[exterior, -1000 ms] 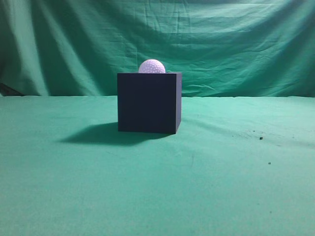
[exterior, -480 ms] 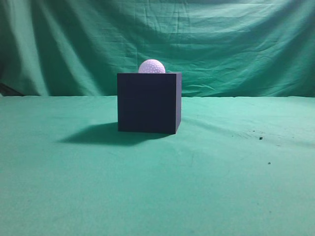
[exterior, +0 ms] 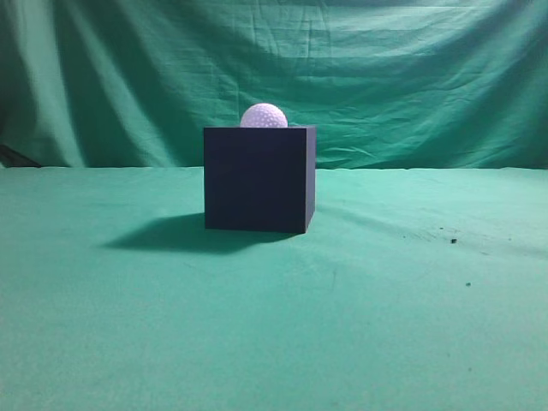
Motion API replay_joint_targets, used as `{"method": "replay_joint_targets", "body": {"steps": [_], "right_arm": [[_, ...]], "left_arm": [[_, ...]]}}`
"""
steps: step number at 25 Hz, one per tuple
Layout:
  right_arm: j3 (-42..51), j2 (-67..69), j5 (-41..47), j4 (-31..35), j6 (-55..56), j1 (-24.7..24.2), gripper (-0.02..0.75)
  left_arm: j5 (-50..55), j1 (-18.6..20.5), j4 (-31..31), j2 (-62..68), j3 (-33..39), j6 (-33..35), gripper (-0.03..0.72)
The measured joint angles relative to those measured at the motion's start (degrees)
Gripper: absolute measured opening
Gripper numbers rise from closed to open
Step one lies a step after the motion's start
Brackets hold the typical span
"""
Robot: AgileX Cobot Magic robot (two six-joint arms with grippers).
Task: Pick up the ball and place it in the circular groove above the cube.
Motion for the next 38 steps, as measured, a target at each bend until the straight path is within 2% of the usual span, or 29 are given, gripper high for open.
{"method": "replay_joint_targets", "body": {"steps": [3, 9, 12, 16, 20, 27, 38], "right_arm": [[5.92, -2.53, -6.28, -2.75, 0.22, -2.30, 0.000], [20.26, -13.15, -23.83, -3.49, 0.52, -15.38, 0.000], [27.26, -19.77, -27.66, -3.54, 0.52, -22.35, 0.000], [34.91, -26.48, -28.88, -1.59, 0.62, -28.31, 0.000], [39.82, -28.57, -28.83, -0.94, 0.75, -28.96, 0.000], [40.09, -28.66, -22.67, -0.49, 0.75, -28.96, 0.000], [40.18, -28.66, -21.95, -0.49, 0.78, -29.09, 0.000]], "left_arm": [[0.00, 0.00, 0.00, 0.00, 0.00, 0.00, 0.000], [0.00, 0.00, 0.00, 0.00, 0.00, 0.00, 0.000], [0.00, 0.00, 0.00, 0.00, 0.00, 0.00, 0.000], [0.00, 0.00, 0.00, 0.00, 0.00, 0.00, 0.000], [0.00, 0.00, 0.00, 0.00, 0.00, 0.00, 0.000], [0.00, 0.00, 0.00, 0.00, 0.00, 0.00, 0.000], [0.00, 0.00, 0.00, 0.00, 0.00, 0.00, 0.000]]}}
